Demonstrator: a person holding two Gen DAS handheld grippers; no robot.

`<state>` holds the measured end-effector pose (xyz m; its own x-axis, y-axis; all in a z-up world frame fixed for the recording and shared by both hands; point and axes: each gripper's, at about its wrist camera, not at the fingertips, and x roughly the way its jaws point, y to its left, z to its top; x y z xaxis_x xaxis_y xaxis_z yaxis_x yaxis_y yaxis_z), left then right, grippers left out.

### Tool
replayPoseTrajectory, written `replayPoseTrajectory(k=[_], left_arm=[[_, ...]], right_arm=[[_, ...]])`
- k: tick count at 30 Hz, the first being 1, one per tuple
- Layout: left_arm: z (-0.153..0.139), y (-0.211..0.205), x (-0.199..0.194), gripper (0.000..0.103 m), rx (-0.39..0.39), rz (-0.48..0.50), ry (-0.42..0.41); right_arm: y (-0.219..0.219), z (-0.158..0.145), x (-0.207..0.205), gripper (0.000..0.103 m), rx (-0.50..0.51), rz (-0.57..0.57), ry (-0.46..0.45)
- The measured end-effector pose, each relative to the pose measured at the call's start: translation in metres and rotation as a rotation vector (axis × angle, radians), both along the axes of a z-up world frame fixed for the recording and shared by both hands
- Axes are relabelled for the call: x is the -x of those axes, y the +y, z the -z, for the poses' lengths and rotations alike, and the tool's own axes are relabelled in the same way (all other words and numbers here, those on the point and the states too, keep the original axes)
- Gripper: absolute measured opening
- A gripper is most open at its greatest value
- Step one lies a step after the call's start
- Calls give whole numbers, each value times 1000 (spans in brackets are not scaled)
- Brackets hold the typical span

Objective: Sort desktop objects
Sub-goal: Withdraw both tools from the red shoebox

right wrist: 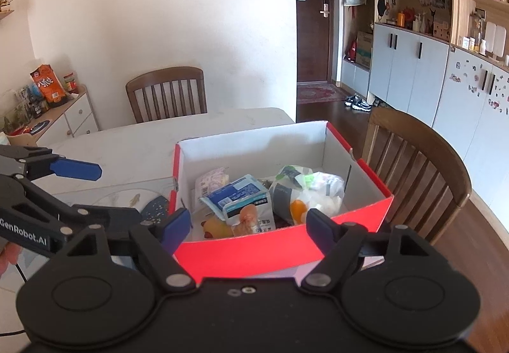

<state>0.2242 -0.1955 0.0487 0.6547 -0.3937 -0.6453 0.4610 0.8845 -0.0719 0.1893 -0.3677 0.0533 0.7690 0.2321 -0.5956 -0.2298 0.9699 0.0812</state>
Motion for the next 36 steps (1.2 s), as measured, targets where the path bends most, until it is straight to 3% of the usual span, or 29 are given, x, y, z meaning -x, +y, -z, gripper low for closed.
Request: replayPoseTrajectory(k=[21,36], left_arm=[[12,2,18,103,-46,-34,1],[16,0,16,103,-30,-6,29]], right_arm=[[-2,6,17,81,-31,37,5],[-9,11,21,81,-50,72,26]])
